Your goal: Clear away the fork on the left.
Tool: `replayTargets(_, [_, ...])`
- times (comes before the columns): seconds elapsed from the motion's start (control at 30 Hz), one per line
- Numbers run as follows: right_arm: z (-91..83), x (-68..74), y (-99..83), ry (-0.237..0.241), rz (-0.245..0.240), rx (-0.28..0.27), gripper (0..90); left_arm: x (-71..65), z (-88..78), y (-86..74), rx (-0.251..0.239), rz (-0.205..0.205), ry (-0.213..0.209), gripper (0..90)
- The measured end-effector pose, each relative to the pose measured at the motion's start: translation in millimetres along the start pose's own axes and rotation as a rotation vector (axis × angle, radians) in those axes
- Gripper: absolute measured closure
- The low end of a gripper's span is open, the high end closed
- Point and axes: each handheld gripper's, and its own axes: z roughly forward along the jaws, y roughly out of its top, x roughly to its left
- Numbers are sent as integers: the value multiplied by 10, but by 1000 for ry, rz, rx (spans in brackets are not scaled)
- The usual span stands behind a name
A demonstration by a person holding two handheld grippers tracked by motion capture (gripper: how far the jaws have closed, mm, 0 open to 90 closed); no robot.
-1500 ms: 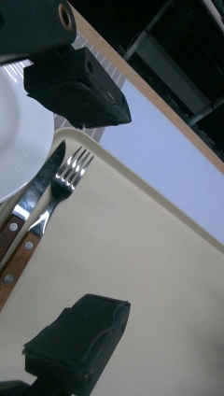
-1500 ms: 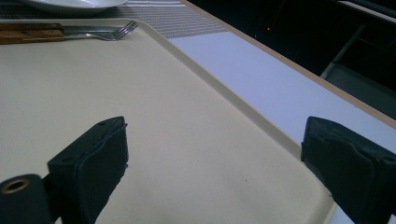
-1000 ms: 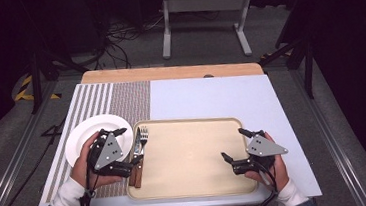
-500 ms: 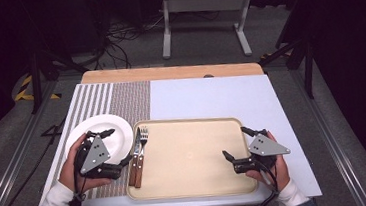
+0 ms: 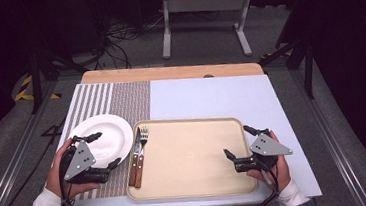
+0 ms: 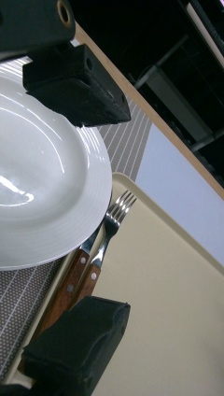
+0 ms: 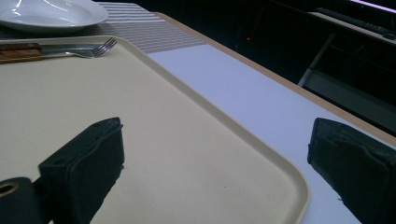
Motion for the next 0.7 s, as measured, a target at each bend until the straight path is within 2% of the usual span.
replayTargets(0.5, [-1,2,1,-6,-2,-3,52,-25,-82,-116,17,-12,-11,87])
replayTargets(0.7, [2,1,-1,-5,-2,-4,54,-34,-95,-206,21,-38,-14,80])
